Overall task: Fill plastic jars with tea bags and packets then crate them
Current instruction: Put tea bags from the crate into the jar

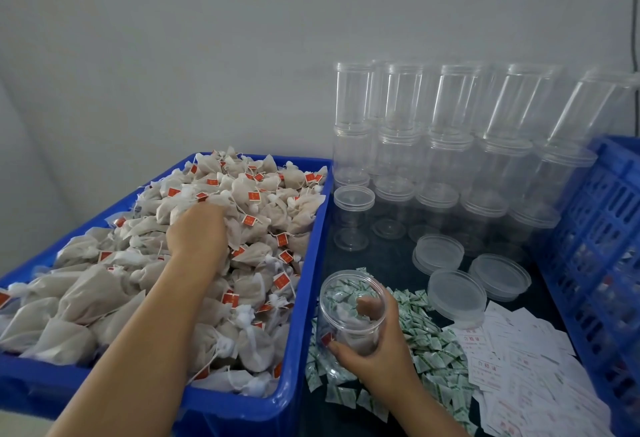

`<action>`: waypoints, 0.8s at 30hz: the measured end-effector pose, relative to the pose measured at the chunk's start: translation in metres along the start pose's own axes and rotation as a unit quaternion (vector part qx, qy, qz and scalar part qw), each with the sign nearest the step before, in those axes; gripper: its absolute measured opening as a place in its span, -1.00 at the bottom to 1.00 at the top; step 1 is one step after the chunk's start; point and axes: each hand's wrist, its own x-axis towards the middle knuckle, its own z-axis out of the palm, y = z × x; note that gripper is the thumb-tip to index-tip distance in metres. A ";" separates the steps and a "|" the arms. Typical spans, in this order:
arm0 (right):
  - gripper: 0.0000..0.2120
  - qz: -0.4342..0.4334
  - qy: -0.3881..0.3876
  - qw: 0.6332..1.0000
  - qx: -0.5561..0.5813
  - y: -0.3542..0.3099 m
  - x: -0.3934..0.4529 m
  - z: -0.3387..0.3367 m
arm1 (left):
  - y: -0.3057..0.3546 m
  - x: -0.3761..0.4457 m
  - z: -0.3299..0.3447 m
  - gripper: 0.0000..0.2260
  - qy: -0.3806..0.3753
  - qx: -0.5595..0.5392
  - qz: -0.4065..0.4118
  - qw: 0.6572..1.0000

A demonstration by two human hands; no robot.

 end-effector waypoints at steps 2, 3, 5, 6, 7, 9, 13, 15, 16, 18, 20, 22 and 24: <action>-0.07 0.004 -0.001 1.000 0.000 0.000 0.000 -0.001 | 0.000 -0.001 -0.001 -0.88 0.027 -0.006 0.010 1.000; -0.07 0.004 -0.001 1.000 -0.001 0.000 0.000 -0.001 | 0.000 -0.001 -0.002 -0.91 0.042 -0.013 0.018 0.999; -0.07 0.003 0.003 1.000 -0.004 -0.001 0.000 -0.001 | 0.002 -0.002 -0.005 -0.89 0.070 -0.038 0.040 0.996; -0.07 0.003 0.005 1.000 -0.003 -0.002 0.000 0.000 | 0.004 -0.003 -0.007 -0.86 0.080 -0.054 0.052 0.994; -0.08 0.003 0.006 1.000 -0.002 -0.002 0.000 0.000 | 0.006 -0.005 -0.009 -0.84 0.089 -0.073 0.066 0.991; -0.10 0.003 0.005 1.000 0.002 -0.004 0.001 0.000 | 0.010 -0.007 -0.013 -0.83 0.102 -0.113 0.096 0.984; -0.14 0.003 -0.005 1.000 0.010 -0.005 0.000 0.000 | 0.021 -0.011 -0.022 -0.76 0.074 -0.172 0.169 0.968; -0.13 0.007 -0.007 1.000 0.013 -0.005 0.000 -0.001 | 0.029 -0.013 -0.029 -0.70 0.024 -0.214 0.203 0.955; -0.14 0.008 -0.007 1.000 0.012 -0.005 0.000 0.000 | 0.033 -0.016 -0.032 -0.69 -0.005 -0.238 0.218 0.946; -0.14 0.006 -0.007 1.000 0.007 -0.005 0.000 0.000 | 0.041 -0.024 -0.036 -0.72 -0.062 -0.277 0.249 0.926; -0.14 0.006 -0.004 1.000 0.007 -0.004 0.001 0.000 | 0.048 -0.035 -0.036 -0.78 -0.110 -0.298 0.281 0.906; -0.14 0.006 -0.003 1.000 0.006 -0.002 0.001 0.000 | 0.054 -0.045 -0.035 -0.82 -0.150 -0.309 0.309 0.887; -0.13 0.003 -0.004 1.000 0.002 -0.001 0.001 0.000 | 0.059 -0.054 -0.035 -0.89 -0.182 -0.310 0.332 0.872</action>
